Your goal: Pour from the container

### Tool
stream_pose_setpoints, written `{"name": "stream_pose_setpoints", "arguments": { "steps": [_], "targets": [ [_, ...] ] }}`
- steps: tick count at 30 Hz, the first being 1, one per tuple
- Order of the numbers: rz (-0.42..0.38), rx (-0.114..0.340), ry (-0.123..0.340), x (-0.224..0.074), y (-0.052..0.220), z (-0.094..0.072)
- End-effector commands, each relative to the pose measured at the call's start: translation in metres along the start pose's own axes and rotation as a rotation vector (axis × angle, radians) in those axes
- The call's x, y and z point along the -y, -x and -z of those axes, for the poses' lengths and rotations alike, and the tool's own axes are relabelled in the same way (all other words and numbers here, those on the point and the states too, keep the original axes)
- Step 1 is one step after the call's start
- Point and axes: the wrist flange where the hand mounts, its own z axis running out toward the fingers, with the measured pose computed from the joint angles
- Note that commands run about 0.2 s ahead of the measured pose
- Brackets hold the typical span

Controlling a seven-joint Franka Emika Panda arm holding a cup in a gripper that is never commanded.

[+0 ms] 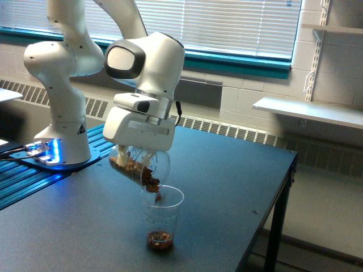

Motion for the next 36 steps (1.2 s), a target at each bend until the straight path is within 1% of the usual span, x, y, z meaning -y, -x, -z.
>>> {"name": "stream_pose_setpoints", "arguments": {
  "steps": [1,20,36],
  "targets": [
    [0.022,-0.015,0.025,0.009,0.001,0.002],
    [0.028,-0.017,0.055,0.017,-0.001,-0.001],
    [0.06,-0.03,0.1,0.025,-0.005,0.0]
  ]
}}
